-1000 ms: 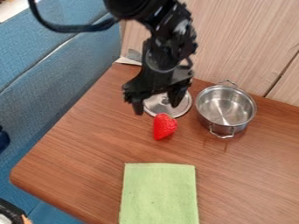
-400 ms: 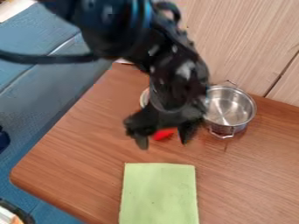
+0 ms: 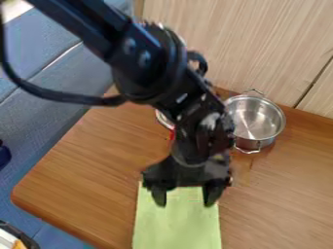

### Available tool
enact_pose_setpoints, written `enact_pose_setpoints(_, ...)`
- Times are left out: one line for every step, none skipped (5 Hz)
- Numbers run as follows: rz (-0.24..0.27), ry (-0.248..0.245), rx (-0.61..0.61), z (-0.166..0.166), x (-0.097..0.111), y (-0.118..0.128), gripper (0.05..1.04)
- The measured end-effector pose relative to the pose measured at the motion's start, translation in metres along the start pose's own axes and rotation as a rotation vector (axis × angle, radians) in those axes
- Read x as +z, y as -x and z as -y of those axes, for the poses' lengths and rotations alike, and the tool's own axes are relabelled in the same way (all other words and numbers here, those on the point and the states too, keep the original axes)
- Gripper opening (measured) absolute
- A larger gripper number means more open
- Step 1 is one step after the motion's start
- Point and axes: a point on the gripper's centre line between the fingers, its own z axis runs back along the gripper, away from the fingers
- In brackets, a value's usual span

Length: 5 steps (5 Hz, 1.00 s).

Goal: Moved the yellow towel closer to the silver pot.

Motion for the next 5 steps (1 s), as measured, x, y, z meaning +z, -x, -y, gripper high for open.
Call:
enact_pose_setpoints(-0.044,-0.032,0.008,-0.018,-0.018,0.007,1.001)
enact_pose_setpoints(-0.071,-0.024,0.002,-0.02,-0.028,0.003,1.001)
enact_pose_setpoints(-0.058,-0.044,-0.005,-0.026,-0.032,-0.005,1.001)
enact_pose_setpoints(-0.055,-0.056,0.072,-0.035,-0.035,-0.022,1.001)
enact_pose_setpoints(-0.037,-0.081,0.17,-0.053,-0.038,-0.05,1.0)
